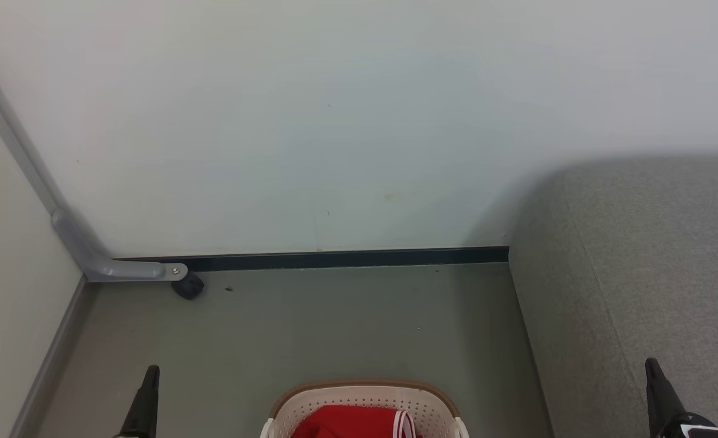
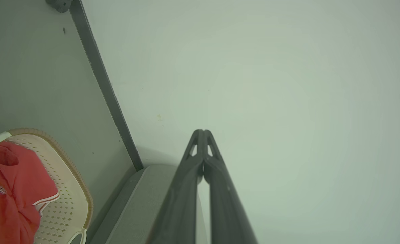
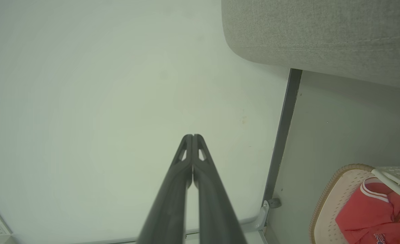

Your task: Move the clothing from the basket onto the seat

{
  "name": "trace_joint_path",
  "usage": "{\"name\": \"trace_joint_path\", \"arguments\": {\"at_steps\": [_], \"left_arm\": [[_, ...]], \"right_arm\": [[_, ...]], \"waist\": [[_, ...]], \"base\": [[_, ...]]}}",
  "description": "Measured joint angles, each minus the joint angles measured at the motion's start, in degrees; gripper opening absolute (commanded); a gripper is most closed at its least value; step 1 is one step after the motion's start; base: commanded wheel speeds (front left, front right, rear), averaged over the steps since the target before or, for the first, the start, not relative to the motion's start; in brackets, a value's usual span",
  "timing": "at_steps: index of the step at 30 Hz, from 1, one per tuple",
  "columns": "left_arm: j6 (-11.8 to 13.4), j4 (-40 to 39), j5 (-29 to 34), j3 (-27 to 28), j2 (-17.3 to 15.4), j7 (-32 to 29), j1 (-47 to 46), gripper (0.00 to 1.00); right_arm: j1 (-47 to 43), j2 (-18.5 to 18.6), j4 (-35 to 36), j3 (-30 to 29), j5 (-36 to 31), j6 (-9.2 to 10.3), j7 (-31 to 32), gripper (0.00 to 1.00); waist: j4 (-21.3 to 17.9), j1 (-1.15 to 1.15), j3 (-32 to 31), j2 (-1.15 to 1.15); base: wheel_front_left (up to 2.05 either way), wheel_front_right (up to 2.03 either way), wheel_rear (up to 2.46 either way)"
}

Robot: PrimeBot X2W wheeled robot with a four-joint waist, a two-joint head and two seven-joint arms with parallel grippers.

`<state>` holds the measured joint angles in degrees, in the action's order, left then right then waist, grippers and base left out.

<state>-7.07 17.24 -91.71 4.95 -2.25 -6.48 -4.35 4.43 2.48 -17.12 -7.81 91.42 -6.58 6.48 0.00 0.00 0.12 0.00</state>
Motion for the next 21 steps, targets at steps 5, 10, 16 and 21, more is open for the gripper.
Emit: {"name": "trace_joint_path", "arguments": {"at_steps": [5,10,16,21], "left_arm": [[0.0,0.0,0.0,0.0,0.0,0.0,0.0,0.0],[0.0,0.0,0.0,0.0,0.01,0.0,0.0,0.0],[0.0,0.0,0.0,0.0,0.01,0.0,0.0,0.0],[0.0,0.0,0.0,0.0,0.01,0.0,0.0,0.0]], "right_arm": [[0.0,0.0,0.0,0.0,0.0,0.0,0.0,0.0],[0.0,0.0,0.0,0.0,0.0,0.0,0.0,0.0],[0.0,0.0,0.0,0.0,0.0,0.0,0.0,0.0],[0.0,0.0,0.0,0.0,0.0,0.0,0.0,0.0]], "waist": [[0.0,0.0,0.0,0.0],[0.0,0.0,0.0,0.0],[0.0,0.0,0.0,0.0],[0.0,0.0,0.0,0.0]], "base": [[0.0,0.0,0.0],[0.0,0.0,0.0],[0.0,0.0,0.0],[0.0,0.0,0.0]]}}
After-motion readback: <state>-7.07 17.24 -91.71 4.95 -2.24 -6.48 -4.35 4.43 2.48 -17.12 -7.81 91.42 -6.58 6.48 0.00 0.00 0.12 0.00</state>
